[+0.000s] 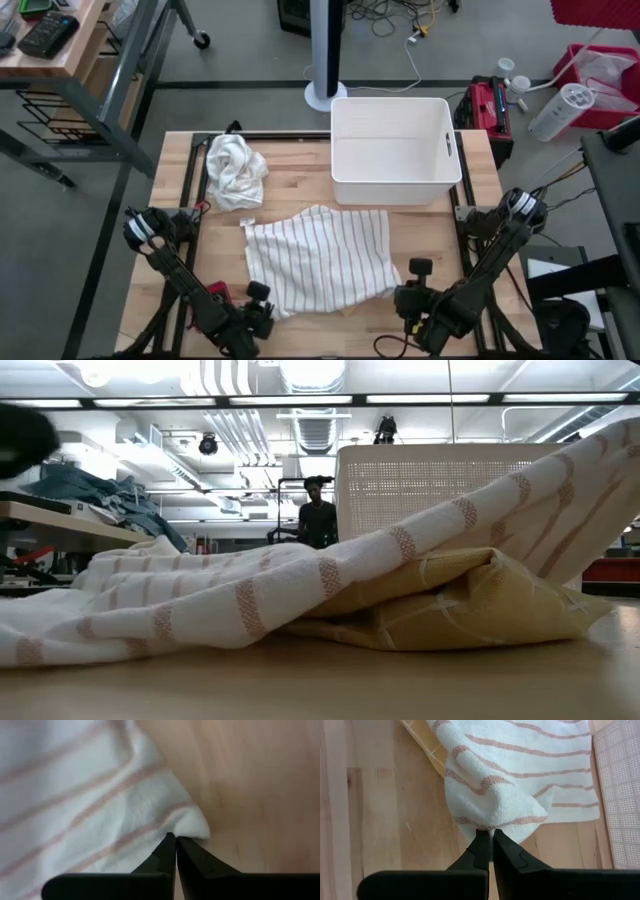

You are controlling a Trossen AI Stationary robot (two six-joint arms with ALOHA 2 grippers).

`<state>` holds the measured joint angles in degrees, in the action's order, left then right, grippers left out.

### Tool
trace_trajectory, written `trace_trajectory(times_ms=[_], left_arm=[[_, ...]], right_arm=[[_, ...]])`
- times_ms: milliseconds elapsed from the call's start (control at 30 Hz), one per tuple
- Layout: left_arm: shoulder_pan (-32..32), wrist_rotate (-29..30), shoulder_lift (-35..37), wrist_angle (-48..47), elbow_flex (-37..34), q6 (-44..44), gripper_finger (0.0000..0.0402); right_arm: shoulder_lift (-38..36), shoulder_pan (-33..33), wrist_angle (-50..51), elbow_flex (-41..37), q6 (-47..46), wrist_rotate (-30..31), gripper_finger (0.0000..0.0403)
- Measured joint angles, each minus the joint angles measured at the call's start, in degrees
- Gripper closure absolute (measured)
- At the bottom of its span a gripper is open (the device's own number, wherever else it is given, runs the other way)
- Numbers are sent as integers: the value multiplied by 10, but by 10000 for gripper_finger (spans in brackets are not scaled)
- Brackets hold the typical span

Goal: Fold towel
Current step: Fold the white kitchen towel

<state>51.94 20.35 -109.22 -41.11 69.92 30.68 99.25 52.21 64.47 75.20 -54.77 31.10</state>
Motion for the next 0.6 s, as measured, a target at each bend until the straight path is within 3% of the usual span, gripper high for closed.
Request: trace_trajectory(times_ms=[233,600], left_arm=[[13,91,39,-118,56,73,401],[67,261,102,-375,128,313,401]], right_arm=[[-18,1,32,8,-21,6,403],[-43,13,133,50,-52,46,403]])
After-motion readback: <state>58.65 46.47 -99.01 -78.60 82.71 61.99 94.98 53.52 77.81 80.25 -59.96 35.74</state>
